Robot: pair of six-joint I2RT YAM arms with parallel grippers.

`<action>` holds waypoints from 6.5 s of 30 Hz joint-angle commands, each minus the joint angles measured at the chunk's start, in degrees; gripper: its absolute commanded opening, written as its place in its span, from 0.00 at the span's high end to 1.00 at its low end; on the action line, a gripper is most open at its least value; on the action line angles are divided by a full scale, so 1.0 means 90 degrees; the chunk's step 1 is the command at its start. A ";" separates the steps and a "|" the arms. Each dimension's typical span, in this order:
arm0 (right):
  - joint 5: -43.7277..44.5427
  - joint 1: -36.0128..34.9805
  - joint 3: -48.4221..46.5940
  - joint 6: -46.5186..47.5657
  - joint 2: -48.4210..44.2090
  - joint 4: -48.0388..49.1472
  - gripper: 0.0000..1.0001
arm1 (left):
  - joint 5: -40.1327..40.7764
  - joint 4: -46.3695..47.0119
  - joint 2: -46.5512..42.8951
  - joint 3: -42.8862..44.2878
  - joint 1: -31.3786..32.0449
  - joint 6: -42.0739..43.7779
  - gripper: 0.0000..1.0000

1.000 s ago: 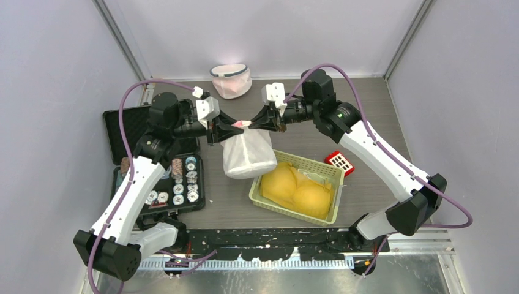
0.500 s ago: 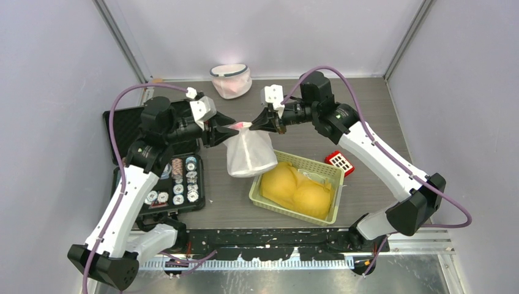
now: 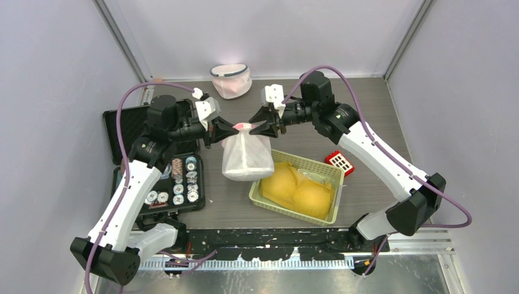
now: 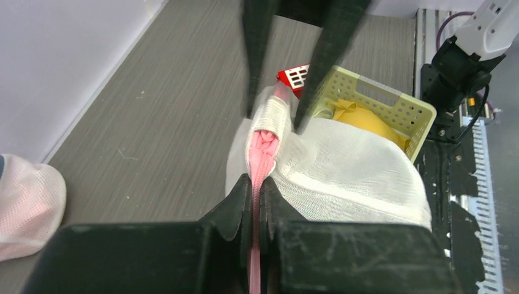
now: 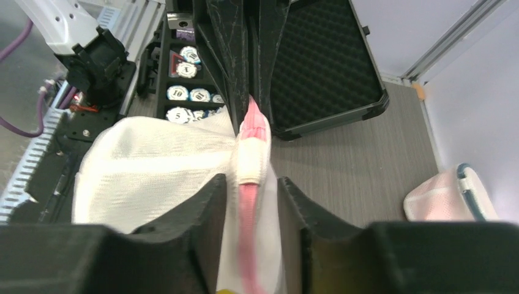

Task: Unzip the laundry bag and remove the bra
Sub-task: Unzip the laundry bag at the center of the board.

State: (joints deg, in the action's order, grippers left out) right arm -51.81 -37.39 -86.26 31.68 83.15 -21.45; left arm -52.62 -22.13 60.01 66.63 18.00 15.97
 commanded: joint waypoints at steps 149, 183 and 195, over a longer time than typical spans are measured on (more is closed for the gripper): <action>-0.0057 0.0182 0.1224 -0.4864 -0.0464 0.3809 0.30 | -0.0350 0.3582 0.0036 0.0090 -0.0085 -0.4987 1.00; -0.0083 0.0223 0.0845 -0.3265 -0.0457 0.2515 0.99 | -0.0507 0.0945 0.0122 0.0905 -0.0589 -0.3641 0.62; 0.0727 -0.0020 0.0480 -0.0420 -0.0642 0.0799 0.99 | -0.0200 -0.0451 0.0722 0.1708 -0.0481 -0.3378 0.53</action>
State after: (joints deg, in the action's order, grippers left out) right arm -48.86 -35.90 -79.20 17.82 80.34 -11.00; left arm -56.18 -21.04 64.29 78.65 12.97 -15.90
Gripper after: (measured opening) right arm 0.076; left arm 0.466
